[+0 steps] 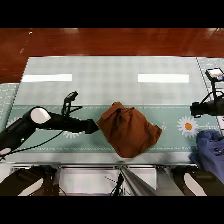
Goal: Fold the shirts.
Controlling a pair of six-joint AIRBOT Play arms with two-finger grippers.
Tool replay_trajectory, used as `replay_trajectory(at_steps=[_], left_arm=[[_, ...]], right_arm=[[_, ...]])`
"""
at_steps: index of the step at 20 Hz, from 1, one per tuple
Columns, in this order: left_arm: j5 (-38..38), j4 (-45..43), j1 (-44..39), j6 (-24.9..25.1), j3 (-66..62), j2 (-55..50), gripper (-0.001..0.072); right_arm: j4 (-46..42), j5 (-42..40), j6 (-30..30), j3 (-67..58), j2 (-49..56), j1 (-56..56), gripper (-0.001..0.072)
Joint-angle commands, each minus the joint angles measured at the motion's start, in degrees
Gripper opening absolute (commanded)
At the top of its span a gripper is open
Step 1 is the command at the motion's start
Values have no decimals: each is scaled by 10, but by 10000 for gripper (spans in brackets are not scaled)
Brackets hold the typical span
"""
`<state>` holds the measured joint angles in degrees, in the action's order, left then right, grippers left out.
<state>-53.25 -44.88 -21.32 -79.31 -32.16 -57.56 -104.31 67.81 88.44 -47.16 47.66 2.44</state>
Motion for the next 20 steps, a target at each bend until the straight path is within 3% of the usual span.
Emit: replay_trajectory(at_steps=[1,6,11,12,13,14,15,18,20], left_arm=[[34,99,-2,84,20,-61,710],[53,270,-48,228,20,-128,709],[100,312,-128,247,10,-189,706],[101,313,-137,246,3,-205,674],[102,313,-141,239,-5,-223,477],[101,314,-141,223,-12,-235,163],[101,315,-139,214,-18,-241,31],[89,314,-139,217,-23,-237,31],[64,314,-139,227,-23,-236,31]], right_arm=[[-28,-7,7,9,0,0,603],[-28,-4,7,9,0,0,603],[-28,15,7,9,0,0,603],[-28,23,7,9,0,0,603],[-28,31,7,9,0,0,603],[-29,44,7,9,0,0,603],[-35,59,7,9,0,0,600],[-36,89,-3,10,0,42,524],[41,74,-24,20,0,125,520]])
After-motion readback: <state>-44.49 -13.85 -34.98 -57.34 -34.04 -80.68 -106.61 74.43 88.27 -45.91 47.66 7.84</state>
